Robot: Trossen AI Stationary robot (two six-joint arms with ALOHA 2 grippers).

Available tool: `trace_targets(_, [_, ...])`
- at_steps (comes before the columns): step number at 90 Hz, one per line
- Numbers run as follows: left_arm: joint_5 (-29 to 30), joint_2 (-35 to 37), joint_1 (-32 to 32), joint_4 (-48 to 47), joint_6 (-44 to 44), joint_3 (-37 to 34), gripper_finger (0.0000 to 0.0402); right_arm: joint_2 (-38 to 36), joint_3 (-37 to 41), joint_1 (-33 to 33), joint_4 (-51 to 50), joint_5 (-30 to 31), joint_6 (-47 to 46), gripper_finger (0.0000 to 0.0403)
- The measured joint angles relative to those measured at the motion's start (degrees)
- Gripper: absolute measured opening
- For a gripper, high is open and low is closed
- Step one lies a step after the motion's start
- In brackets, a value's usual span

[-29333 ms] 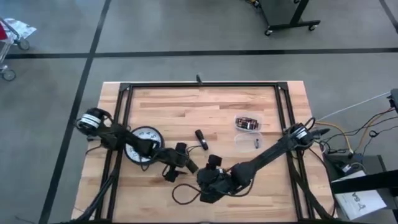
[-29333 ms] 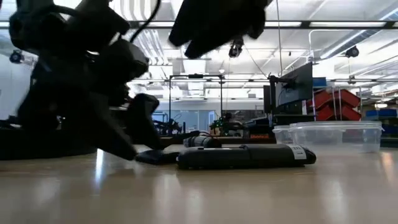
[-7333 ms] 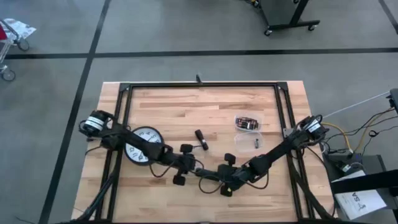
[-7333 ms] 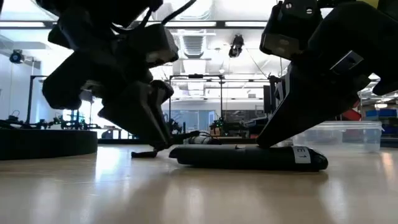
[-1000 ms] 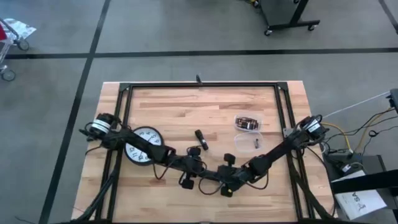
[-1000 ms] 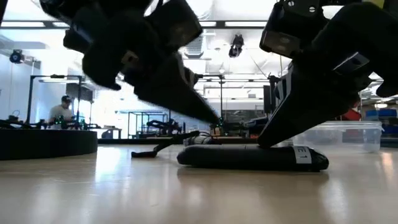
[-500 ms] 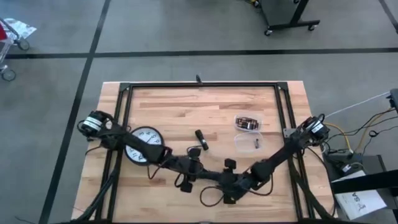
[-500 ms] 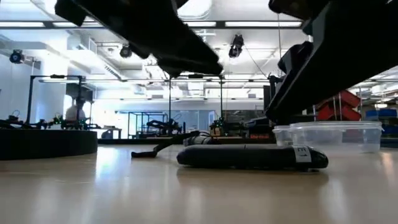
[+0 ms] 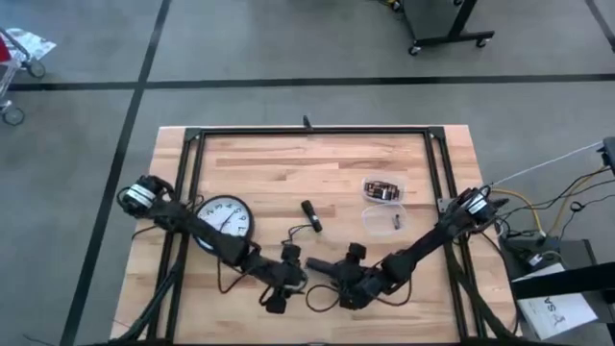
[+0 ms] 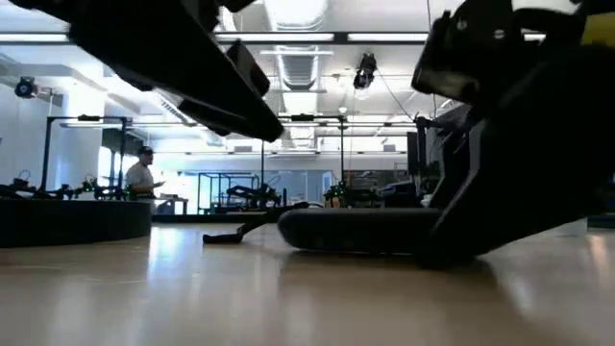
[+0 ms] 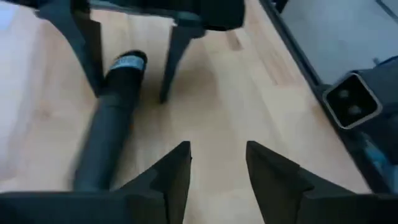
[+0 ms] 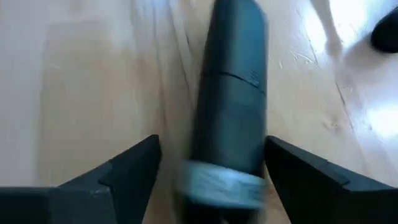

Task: Insert battery
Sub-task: Close the remote’s battery compartment cover

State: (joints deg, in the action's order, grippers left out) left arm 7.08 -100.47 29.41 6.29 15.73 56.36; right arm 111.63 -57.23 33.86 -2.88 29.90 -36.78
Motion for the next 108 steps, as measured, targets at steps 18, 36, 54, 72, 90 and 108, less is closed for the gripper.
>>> trace_targets(18, [2.59, 0.00, 2.75, -0.05, 1.94, -0.20, 0.0113, 2.10, -0.04, -0.52, 2.44, 0.24, -0.85, 0.0244])
trace_targets(36, [9.99, 0.00, 4.15, -1.93, 1.89, -0.24, 0.0099, 2.23, -0.04, -0.54, 2.47, 0.19, -1.52, 0.0194])
trace_targets(54, [16.66, -0.21, 4.41, -2.27, -1.56, -0.26, 0.0102, 2.25, 0.02, -0.56, 2.54, 0.29, -5.85, 0.0162])
trace_targets(72, [18.49, -3.63, 4.55, -1.21, -9.28, -0.26, 0.0119, 1.62, -1.07, -0.76, 2.83, -1.28, -15.31, 0.0175])
trace_targets(90, [26.95, -6.75, 4.44, -0.91, -15.32, -0.26, 0.0152, 1.44, -3.08, -0.78, 2.61, -3.56, -22.39, 0.0163])
trace_targets(108, [29.50, -8.93, 3.91, 1.56, -20.04, -0.24, 0.0185, 1.62, -4.41, -0.70, 3.35, -6.47, -27.90, 0.0171])
